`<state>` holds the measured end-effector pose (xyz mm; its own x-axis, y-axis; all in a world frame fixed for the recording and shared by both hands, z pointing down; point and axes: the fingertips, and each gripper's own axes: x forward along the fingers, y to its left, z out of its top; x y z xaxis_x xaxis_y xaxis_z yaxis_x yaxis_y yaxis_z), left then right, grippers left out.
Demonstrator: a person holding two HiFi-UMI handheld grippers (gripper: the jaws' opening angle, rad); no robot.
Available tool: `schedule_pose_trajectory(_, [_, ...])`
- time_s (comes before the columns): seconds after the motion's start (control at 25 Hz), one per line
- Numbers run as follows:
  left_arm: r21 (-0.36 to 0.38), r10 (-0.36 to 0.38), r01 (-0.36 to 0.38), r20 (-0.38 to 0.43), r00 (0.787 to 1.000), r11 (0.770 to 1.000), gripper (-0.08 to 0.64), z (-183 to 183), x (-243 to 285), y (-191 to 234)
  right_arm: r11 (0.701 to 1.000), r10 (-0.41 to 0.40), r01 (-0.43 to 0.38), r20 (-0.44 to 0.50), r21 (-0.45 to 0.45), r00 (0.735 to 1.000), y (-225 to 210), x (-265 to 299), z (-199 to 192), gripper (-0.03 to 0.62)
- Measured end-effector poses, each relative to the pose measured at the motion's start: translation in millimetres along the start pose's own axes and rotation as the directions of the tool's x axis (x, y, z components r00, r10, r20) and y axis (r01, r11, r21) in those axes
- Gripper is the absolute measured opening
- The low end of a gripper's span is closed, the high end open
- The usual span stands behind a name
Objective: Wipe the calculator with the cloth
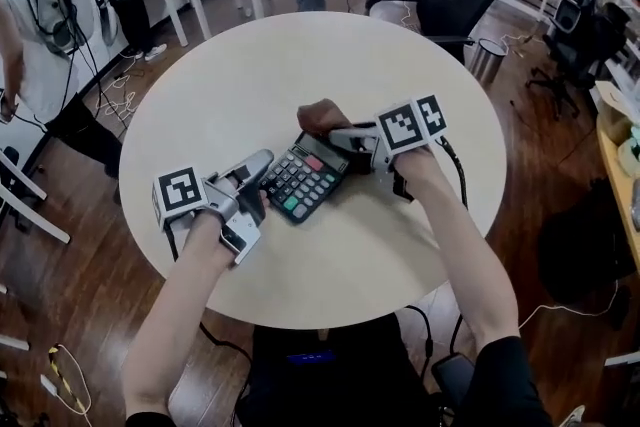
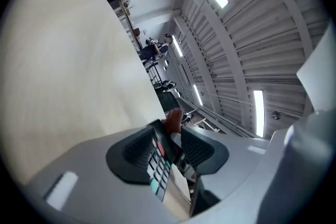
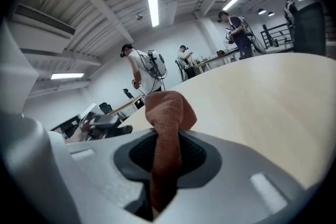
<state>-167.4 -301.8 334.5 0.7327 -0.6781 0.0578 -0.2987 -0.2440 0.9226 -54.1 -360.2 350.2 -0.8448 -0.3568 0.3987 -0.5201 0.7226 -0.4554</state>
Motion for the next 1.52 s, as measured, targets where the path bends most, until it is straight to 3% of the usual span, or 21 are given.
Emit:
schedule_pose_trajectory(0.12, [0.005,0.008,-0.008,0.028,1.000,1.000,0.161,10,-7,3,0.996,0.006,-0.004,0.013,-0.093,1.000,2,-14,5,0.064])
schedule_pose_trajectory(0.24, [0.079,0.027,-0.025,-0.029,0.999,0.997,0.160,-3,-2,0,0.990,0.047,-0.038,0.060,-0.135,0.997,-5,-14,31,0.064])
schedule_pose_trajectory(0.32, [0.126,0.047,-0.039,-0.059,0.997,0.991,0.160,-7,1,3,0.981,0.098,-0.091,0.033,-0.169,0.995,-1,1,37,0.064])
schedule_pose_trajectory(0.4, [0.125,0.050,-0.041,-0.067,0.996,0.991,0.160,-8,2,4,0.968,0.137,-0.142,-0.040,-0.209,0.990,6,21,31,0.064])
schedule_pose_trajectory(0.52, [0.107,0.045,-0.038,-0.059,0.997,0.994,0.155,-7,2,6,0.959,0.169,-0.191,-0.119,-0.211,0.978,12,28,18,0.064])
schedule_pose_trajectory(0.68, [0.136,0.054,-0.044,-0.072,0.996,0.990,0.152,-4,4,3,0.950,0.223,-0.253,-0.171,-0.185,0.960,21,-8,1,0.064])
schedule_pose_trajectory(0.84, [0.145,0.056,-0.044,-0.076,0.996,0.988,0.152,-6,3,1,0.919,0.312,-0.343,-0.174,-0.193,0.934,39,-48,-14,0.064])
schedule_pose_trajectory(0.88, [0.142,0.052,-0.041,-0.076,0.996,0.989,0.152,-7,4,0,0.923,0.302,-0.326,-0.141,-0.205,0.943,37,-52,-9,0.064])
schedule_pose_trajectory(1.0, [0.138,0.043,-0.034,-0.067,0.997,0.990,0.152,-7,4,-1,0.952,0.181,-0.179,-0.012,-0.248,0.983,14,-36,24,0.064])
schedule_pose_trajectory(1.08, [0.147,0.052,-0.042,-0.063,0.997,0.988,0.146,-6,2,1,0.953,0.140,-0.139,-0.015,-0.270,0.990,11,-10,29,0.064])
schedule_pose_trajectory(1.2, [0.153,0.061,-0.049,-0.073,0.995,0.987,0.143,-7,4,1,0.935,0.152,-0.172,-0.088,-0.310,0.984,26,7,16,0.064])
schedule_pose_trajectory(1.52, [0.155,0.070,-0.059,-0.065,0.995,0.986,0.143,-6,3,-1,0.923,0.193,-0.220,-0.117,-0.314,0.974,53,-41,-19,0.064])
